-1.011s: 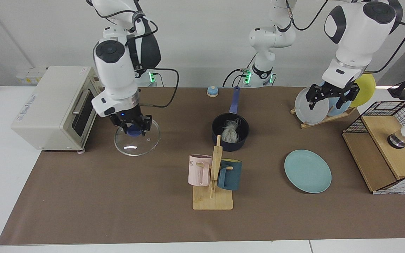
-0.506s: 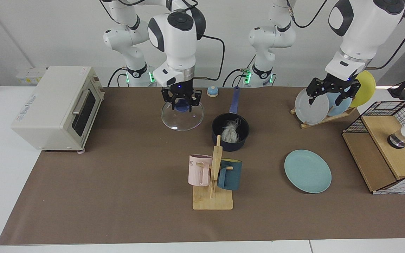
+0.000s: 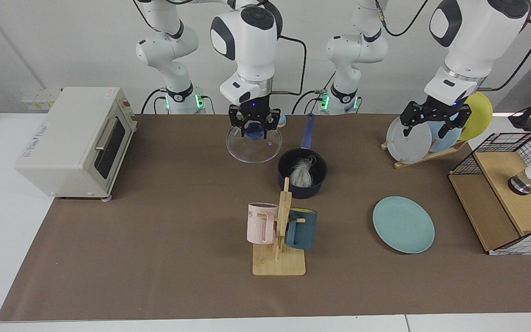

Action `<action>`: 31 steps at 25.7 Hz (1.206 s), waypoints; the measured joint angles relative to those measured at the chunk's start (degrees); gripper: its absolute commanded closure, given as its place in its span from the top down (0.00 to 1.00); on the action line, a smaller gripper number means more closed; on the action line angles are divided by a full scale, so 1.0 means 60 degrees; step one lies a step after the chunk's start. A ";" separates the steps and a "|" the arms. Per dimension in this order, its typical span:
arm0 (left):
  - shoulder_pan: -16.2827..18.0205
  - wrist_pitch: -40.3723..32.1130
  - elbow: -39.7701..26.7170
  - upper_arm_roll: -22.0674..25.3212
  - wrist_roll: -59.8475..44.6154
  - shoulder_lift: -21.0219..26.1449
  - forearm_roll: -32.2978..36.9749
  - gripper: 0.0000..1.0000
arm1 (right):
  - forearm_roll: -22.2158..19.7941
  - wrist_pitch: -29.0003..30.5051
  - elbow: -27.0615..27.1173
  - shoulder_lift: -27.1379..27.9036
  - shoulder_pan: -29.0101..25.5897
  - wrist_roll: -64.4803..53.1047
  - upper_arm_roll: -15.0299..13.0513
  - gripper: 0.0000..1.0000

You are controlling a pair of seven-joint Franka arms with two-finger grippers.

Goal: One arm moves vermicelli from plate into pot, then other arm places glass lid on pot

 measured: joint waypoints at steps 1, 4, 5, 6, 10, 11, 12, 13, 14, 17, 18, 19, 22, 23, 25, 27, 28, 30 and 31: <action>0.0000 0.0000 0.0000 0.0000 0.0002 0.0000 -0.0001 1.00 | -0.0037 0.0019 0.0134 0.0158 0.0061 0.0063 -0.0003 0.00; 0.0000 0.0000 0.0000 0.0000 0.0010 0.0000 -0.0002 1.00 | -0.0105 0.0035 0.0560 0.0576 0.0190 0.0114 -0.0009 0.00; 0.0000 0.0000 0.0000 0.0000 0.0019 0.0000 -0.0003 1.00 | -0.0110 0.0049 0.0682 0.0688 0.0209 0.0114 -0.0009 0.00; 0.0000 0.0000 0.0000 0.0000 0.0026 0.0000 -0.0004 1.00 | -0.0111 0.0075 0.0784 0.0777 0.0221 0.0114 -0.0009 0.00; 0.0000 0.0000 0.0000 0.0000 0.0043 0.0000 -0.0008 1.00 | -0.0116 0.0264 0.1008 0.1011 0.0239 0.0114 -0.0016 0.00; 0.0000 0.0000 0.0000 0.0000 0.0046 0.0000 -0.0009 1.00 | -0.0118 0.0337 0.1028 0.1047 0.0243 0.0114 -0.0018 0.00; 0.0000 0.0000 0.0000 0.0000 0.0049 0.0000 -0.0010 1.00 | -0.0125 0.0422 0.1043 0.1080 0.0249 0.0114 -0.0019 0.00; 0.0000 -0.0001 -0.0001 0.0000 0.0052 0.0000 -0.0010 1.00 | -0.0148 0.0509 0.1053 0.1112 0.0256 0.0114 -0.0019 0.00; 0.0000 -0.0003 -0.0001 0.0000 0.0055 0.0000 -0.0011 1.00 | -0.0193 0.0581 0.1059 0.1142 0.0266 0.0114 -0.0020 0.00; 0.0000 -0.0004 -0.0001 0.0000 0.0060 0.0000 -0.0012 1.00 | -0.0312 0.0744 0.1064 0.1246 0.0315 0.0114 -0.0020 0.00; 0.0000 -0.0005 -0.0001 0.0001 0.0060 0.0000 -0.0012 1.00 | -0.0326 0.0800 0.1064 0.1283 0.0335 0.0114 -0.0020 0.00; 0.0000 -0.0007 -0.0001 0.0001 0.0061 0.0000 -0.0013 1.00 | -0.0334 0.0856 0.1065 0.1318 0.0359 0.0114 -0.0020 0.00; 0.0000 -0.0010 -0.0001 0.0002 0.0061 0.0000 -0.0013 1.00 | -0.0366 0.1014 0.1067 0.1414 0.0452 0.0114 -0.0019 0.00; 0.0000 -0.0011 -0.0001 0.0004 0.0061 0.0000 -0.0013 1.00 | -0.0378 0.1055 0.1067 0.1442 0.0482 0.0114 -0.0020 0.00; 0.0001 -0.0013 -0.0001 0.0008 0.0061 0.0000 -0.0013 1.00 | -0.0398 0.1128 0.1067 0.1492 0.0529 0.0114 -0.0021 0.00; 0.0000 -0.0015 -0.0001 0.0008 0.0062 0.0000 -0.0014 1.00 | -0.0411 0.1168 0.1068 0.1527 0.0559 0.0114 -0.0021 0.00; 0.0000 -0.0015 -0.0001 0.0008 0.0062 0.0000 -0.0014 1.00 | -0.0413 0.1206 0.1068 0.1538 0.0567 0.0114 -0.0021 0.00; 0.0000 -0.0016 -0.0001 0.0010 0.0062 0.0000 -0.0014 1.00 | -0.0422 0.1342 0.1068 0.1556 0.0571 0.0114 -0.0022 0.00; 0.0000 -0.0017 -0.0001 0.0011 0.0063 0.0000 -0.0014 1.00 | -0.0426 0.1392 0.1067 0.1566 0.0571 0.0114 -0.0026 0.00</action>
